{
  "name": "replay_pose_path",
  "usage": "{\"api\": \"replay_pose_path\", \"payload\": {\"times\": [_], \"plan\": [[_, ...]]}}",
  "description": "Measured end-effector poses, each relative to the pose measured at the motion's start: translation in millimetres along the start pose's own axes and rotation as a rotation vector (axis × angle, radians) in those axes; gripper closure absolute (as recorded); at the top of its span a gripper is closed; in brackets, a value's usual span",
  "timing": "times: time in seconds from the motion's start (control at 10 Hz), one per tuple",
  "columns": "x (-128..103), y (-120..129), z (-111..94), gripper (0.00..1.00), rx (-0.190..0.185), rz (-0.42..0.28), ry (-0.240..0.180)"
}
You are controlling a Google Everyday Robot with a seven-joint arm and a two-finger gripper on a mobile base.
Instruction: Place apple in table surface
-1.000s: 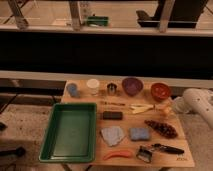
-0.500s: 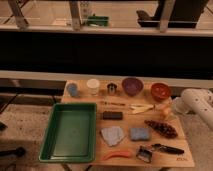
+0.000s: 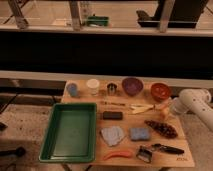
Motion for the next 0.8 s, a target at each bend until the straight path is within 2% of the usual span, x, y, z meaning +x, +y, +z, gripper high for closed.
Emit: {"api": "replay_pose_path", "payload": {"times": [0.5,0.8], "plan": [[0.3,1.4,5.6,0.2,-0.003,-0.007,0.011],[1.2,-2.8,-2.7,0.2,0.028,-0.009,0.02]]}}
